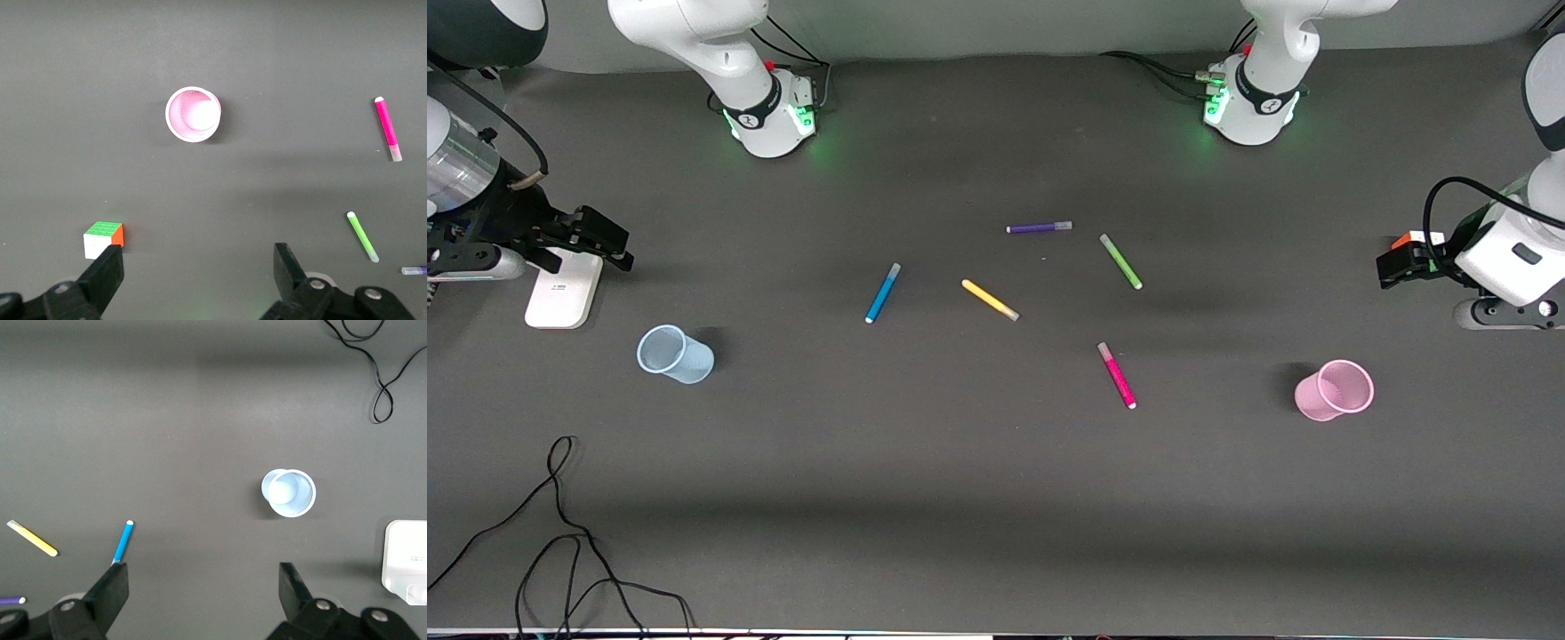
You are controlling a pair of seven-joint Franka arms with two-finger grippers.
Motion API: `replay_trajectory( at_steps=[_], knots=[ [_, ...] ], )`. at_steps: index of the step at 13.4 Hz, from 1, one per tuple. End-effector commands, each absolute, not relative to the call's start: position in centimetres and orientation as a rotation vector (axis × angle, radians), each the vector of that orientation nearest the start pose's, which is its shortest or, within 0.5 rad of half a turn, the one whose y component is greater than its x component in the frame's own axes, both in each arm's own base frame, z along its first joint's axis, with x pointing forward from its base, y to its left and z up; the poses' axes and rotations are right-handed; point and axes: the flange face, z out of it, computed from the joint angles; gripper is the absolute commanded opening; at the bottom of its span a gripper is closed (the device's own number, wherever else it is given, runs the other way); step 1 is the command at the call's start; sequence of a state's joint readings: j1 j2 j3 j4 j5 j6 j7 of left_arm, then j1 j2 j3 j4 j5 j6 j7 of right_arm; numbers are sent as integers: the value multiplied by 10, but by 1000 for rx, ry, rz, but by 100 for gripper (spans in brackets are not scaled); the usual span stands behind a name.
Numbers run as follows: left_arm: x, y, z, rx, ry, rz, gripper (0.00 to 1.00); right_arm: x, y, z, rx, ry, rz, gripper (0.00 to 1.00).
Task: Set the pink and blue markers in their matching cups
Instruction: 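Move the right gripper toward the blue marker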
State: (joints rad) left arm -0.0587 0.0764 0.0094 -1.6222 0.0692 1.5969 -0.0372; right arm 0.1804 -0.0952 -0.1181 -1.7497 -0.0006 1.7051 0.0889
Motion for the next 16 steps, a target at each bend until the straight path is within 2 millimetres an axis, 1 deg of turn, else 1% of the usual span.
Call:
replay_trajectory(
  at_steps=[1, 3, 4, 5, 6, 7, 8, 9, 10, 11, 12, 14, 15, 16],
  knots=[
    [575, -20, 564, -3055, 37, 174, 100, 541, 29, 603, -3137, 16, -42, 100],
    [574, -20, 563, -3055, 34, 178, 100, 541, 31, 603, -3138, 16, -30, 100],
    [574, -21, 563, -3054, 34, 180, 100, 541, 30, 600, -3138, 16, -21, 100],
    [573, -21, 563, -3053, 29, 192, 100, 543, 34, 595, -3140, 9, -7, 100],
    [573, -21, 563, -3053, 29, 196, 100, 544, 43, 589, -3142, 30, 14, 100],
    [573, -21, 562, -3052, 29, 203, 100, 546, 63, 578, -3146, 102, 45, 100],
    [572, -20, 562, -3052, 36, 206, 100, 551, 76, 558, -3148, 200, 123, 100],
    [571, -20, 562, -3051, 35, 220, 100, 550, 92, 537, -3114, 223, 260, 100],
    [570, -19, 561, -3050, 30, 230, 100, 553, 104, 516, -3035, 235, 376, 100],
    [570, -20, 561, -3050, 30, 232, 100, 559, 113, 490, -2963, 287, 472, 100],
    [570, -19, 560, -3050, 28, 234, 100, 564, 121, 463, -2904, 347, 565, 100],
    [572, -21, 555, -3047, 19, 247, 100, 574, 134, 411, -2834, 401, 710, 100],
    [573, -22, 551, -3046, 21, 259, 100, 576, 143, 376, -2786, 417, 804, 100],
    [576, -22, 546, -3044, 22, 270, 100, 577, 152, 347, -2729, 434, 880, 100]
  ],
)
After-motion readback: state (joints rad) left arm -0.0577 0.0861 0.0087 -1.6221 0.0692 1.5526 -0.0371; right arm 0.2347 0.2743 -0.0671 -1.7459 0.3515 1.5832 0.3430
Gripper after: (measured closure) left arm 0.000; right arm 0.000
